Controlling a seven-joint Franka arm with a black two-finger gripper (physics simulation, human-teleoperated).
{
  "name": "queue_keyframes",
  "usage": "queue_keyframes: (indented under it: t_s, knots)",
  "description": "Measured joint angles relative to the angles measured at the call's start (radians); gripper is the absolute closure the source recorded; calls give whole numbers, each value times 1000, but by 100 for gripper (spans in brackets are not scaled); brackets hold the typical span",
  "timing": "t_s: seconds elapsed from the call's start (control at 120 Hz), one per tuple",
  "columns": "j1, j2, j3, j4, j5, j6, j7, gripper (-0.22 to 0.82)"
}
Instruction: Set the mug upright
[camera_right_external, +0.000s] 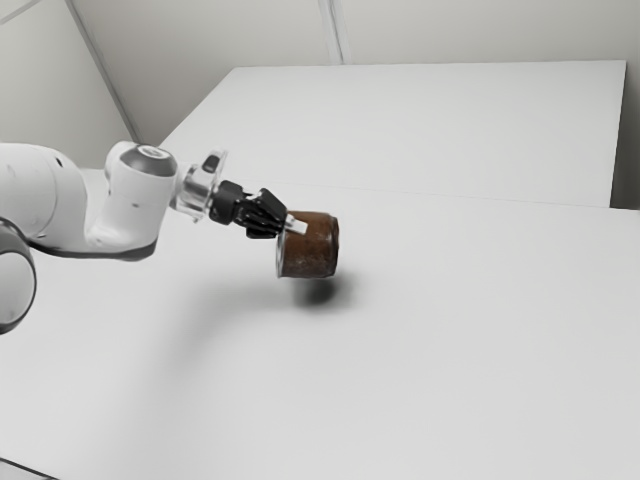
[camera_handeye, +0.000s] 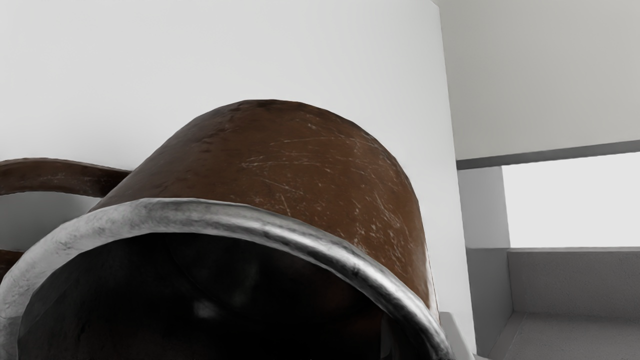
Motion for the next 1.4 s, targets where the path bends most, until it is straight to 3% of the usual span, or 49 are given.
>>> queue_keyframes:
  t_s: [0.3,0.75,1.4]
  knots:
    - [-20,-19,12,20,405,98,-256,77]
    - [-119,-83,11,18,841,103,-694,77]
    - [-169,-91,12,-34,1063,77,-1149,77]
